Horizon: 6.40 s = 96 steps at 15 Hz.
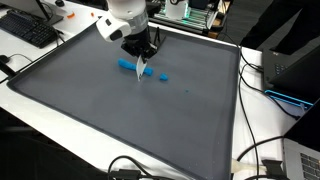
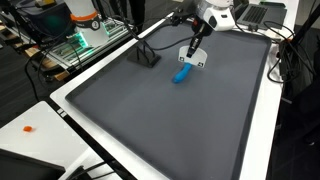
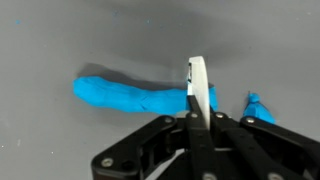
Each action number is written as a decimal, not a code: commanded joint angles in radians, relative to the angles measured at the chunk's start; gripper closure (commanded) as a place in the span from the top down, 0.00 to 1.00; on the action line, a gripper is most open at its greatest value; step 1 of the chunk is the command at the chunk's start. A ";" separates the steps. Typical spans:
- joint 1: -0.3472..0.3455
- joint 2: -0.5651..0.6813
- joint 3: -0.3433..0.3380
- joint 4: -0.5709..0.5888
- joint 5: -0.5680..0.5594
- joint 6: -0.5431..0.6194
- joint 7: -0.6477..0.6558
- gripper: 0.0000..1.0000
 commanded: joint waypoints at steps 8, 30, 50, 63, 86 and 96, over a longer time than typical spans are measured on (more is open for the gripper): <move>-0.014 0.011 0.002 -0.071 0.012 0.085 0.006 0.01; -0.022 -0.021 0.011 -0.051 0.110 0.022 0.037 0.01; -0.036 -0.049 -0.038 0.007 0.013 -0.025 0.027 0.01; -0.037 -0.013 -0.025 -0.034 0.027 0.014 0.013 0.01; -0.046 -0.013 0.003 -0.090 0.088 0.057 0.001 0.01; -0.040 -0.038 -0.008 -0.074 0.063 0.038 0.008 0.01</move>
